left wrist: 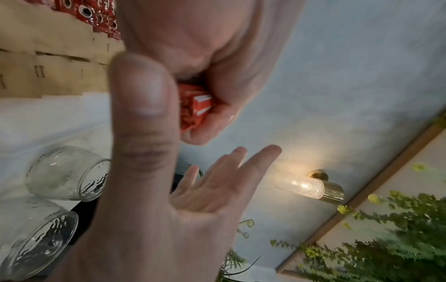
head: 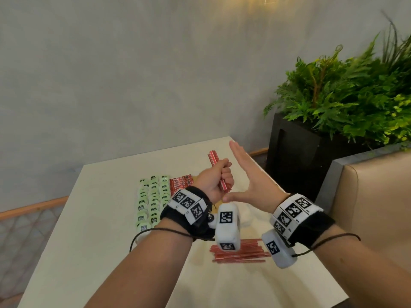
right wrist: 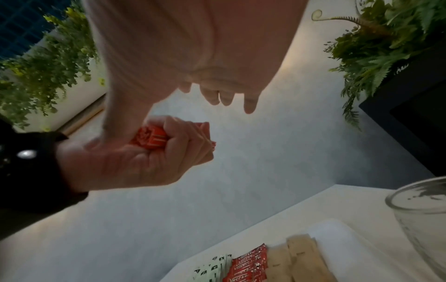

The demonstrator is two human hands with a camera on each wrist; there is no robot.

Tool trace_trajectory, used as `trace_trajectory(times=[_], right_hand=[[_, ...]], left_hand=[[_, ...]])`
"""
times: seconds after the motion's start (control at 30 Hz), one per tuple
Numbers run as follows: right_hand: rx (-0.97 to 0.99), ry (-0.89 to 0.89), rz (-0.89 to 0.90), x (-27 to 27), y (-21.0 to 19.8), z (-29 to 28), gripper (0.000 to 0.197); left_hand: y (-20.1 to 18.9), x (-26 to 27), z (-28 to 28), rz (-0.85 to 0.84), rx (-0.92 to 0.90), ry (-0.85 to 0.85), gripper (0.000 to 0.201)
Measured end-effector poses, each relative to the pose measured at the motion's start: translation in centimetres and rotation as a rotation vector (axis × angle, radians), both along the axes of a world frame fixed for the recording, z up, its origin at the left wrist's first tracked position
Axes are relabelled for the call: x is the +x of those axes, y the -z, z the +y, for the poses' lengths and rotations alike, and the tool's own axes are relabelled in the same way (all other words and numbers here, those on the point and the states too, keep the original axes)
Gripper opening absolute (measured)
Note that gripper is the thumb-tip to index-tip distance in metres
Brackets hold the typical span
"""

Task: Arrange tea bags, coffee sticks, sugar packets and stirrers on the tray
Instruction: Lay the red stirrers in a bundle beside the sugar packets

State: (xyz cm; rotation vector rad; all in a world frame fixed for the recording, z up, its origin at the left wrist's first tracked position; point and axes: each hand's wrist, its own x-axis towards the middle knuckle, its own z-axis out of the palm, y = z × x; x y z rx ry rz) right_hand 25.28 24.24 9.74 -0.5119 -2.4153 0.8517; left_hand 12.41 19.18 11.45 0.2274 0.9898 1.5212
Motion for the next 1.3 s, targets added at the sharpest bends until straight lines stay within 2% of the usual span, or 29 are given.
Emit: trace_trajectory(times=[0.1, 0.2, 0.4, 0.43, 0.53, 0.57, 0.63, 0.7, 0.8, 0.87, 0.93, 1.07, 1.17, 1.3], right_hand=[[0.018, 0.055, 0.022, -0.3, 0.2, 0.2, 0.113], [0.012, 0.062, 0.013, -0.3, 0.8, 0.4, 0.115], [-0.092, 0.053, -0.024, -0.7, 1.4, 0.6, 0.111], [-0.156, 0.055, -0.038, -0.8, 1.9, 1.0, 0.106], [-0.526, 0.105, 0.008, -1.3, 2.5, 2.2, 0.088], [-0.544, 0.125, -0.03, -1.3, 2.5, 2.7, 0.079], [-0.489, 0.139, -0.16, -1.4, 2.1, 3.3, 0.067], [-0.42, 0.136, -0.199, -1.7, 2.0, 3.6, 0.06], [-0.288, 0.152, -0.203, -2.4, 3.2, 4.1, 0.048], [-0.31, 0.162, -0.269, -3.0, 3.8, 4.4, 0.04], [-0.32, 0.173, -0.316, -3.7, 4.0, 5.0, 0.038], [-0.291, 0.235, -0.432, -6.0, 3.4, 7.6, 0.036], [-0.259, 0.297, -0.511, -8.6, 3.3, 11.0, 0.036], [-0.269, 0.415, -0.646, -12.3, 5.2, 15.9, 0.033]], left_hand=[[0.1, 0.1, 0.1, -0.007, -0.004, 0.013, 0.024], [0.4, 0.1, 0.0, 0.009, -0.016, 0.041, 0.023], [1.3, -0.2, 0.0, 0.106, -0.037, 0.039, 0.018], [1.4, -0.3, 0.1, 0.12, -0.036, 0.036, 0.017], [2.3, -0.5, 0.3, 0.22, -0.012, 0.072, 0.017], [2.7, -0.5, 0.4, 0.274, -0.012, 0.106, 0.017], [3.7, -0.3, 0.4, 0.418, -0.023, 0.19, 0.017], [5.1, 0.1, 0.5, 0.553, -0.04, 0.261, 0.016], [6.8, 0.1, 0.8, 0.652, -0.043, 0.296, 0.015], [7.5, -0.3, 1.4, 0.678, -0.047, 0.31, 0.016], [8.1, -0.6, 2.3, 0.717, -0.044, 0.337, 0.015], [9.1, -1.8, 5.6, 0.926, -0.075, 0.388, 0.021], [9.5, -3.9, 9.1, 1.149, -0.107, 0.431, 0.036], [10.7, -7.4, 12.9, 1.403, -0.178, 0.461, 0.038]])
